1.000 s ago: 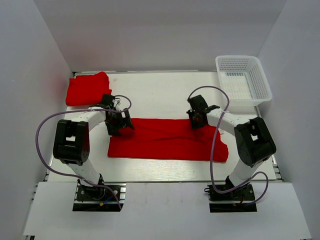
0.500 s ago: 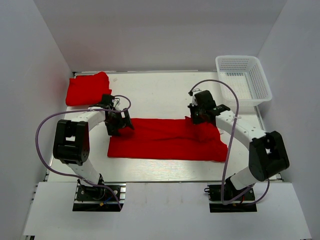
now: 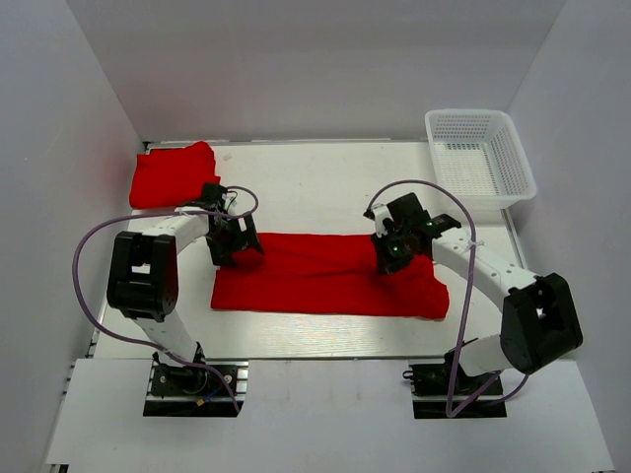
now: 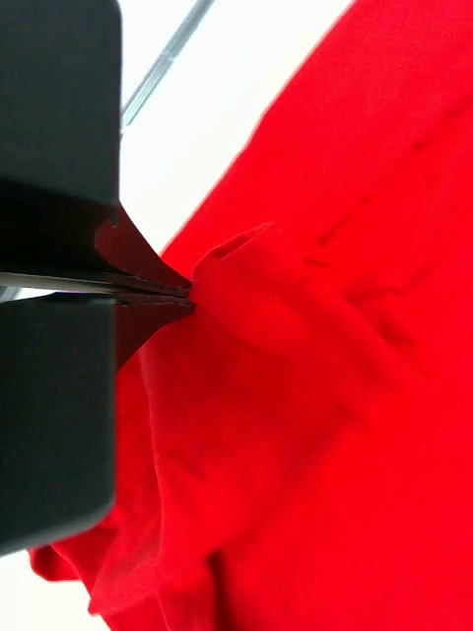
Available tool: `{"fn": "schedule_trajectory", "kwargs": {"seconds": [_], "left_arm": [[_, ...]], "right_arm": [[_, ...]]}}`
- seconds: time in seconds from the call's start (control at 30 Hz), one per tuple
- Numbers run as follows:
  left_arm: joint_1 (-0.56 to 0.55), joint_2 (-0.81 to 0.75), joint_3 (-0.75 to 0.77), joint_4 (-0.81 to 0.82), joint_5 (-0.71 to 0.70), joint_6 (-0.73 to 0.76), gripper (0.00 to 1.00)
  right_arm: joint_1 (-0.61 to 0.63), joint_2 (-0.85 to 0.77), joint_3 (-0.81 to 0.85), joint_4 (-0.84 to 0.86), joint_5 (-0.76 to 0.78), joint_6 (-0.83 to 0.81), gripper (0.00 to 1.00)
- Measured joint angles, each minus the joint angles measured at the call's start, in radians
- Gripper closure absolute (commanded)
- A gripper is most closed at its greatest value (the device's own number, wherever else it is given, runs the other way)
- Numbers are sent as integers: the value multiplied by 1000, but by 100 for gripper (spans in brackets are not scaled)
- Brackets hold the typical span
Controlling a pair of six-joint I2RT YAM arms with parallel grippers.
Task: Fold and stack the t-shirts
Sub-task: Fold the other side of the tshirt into a rectangle
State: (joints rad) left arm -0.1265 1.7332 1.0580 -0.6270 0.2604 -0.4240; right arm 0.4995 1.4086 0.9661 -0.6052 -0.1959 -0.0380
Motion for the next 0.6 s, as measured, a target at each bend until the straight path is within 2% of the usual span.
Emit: {"fn": "schedule_trajectory", "kwargs": {"seconds": [0.2, 0.6], "left_arm": [[0, 5, 5, -1, -7, -9, 0], [0, 10, 9, -3, -11, -14, 0]], "right_arm": [[14, -2, 26, -143, -17, -11, 100], [26, 2, 274, -384, 82, -6, 100]]}}
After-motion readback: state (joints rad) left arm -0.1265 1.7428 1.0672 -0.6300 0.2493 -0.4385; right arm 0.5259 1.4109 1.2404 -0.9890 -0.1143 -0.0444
